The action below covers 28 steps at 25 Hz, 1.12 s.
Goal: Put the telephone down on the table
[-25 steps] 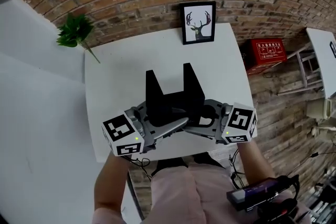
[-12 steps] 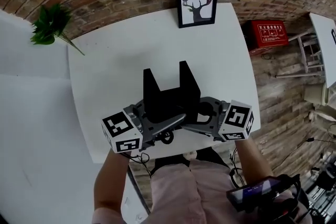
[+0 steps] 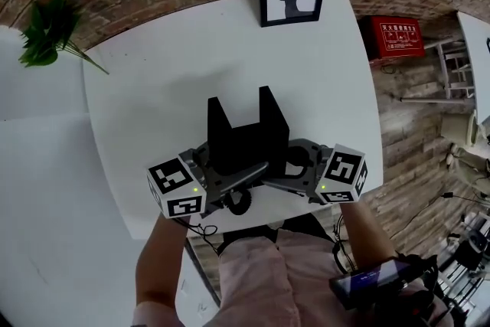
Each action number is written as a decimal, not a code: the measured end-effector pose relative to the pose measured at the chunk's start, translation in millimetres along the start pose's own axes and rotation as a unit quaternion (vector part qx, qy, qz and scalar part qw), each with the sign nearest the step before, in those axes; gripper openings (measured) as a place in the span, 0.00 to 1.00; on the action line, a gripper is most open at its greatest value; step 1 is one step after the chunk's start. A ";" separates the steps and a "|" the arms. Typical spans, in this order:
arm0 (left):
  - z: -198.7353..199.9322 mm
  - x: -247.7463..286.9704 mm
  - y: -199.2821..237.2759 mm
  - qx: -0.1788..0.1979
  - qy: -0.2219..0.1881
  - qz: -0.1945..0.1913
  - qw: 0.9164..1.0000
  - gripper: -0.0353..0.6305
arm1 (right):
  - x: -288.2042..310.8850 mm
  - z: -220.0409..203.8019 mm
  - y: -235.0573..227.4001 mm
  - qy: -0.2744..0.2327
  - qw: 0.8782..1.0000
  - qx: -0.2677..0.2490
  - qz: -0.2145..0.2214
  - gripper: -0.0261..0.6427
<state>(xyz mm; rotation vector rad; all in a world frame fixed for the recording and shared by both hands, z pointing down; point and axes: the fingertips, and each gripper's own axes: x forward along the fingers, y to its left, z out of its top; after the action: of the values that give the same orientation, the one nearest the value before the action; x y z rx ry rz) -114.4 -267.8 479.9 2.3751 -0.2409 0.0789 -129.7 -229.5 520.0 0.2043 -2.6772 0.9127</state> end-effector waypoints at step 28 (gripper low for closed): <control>-15.2 9.2 44.3 -0.082 -0.008 -0.017 0.996 0.30 | -0.7 -15.1 -44.9 0.018 0.997 0.060 -0.043 0.47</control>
<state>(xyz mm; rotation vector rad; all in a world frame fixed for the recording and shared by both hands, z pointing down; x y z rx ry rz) -113.9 -290.3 522.0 2.2163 -0.2073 0.0222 -115.0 -255.6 556.8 0.3252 -2.5612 1.0407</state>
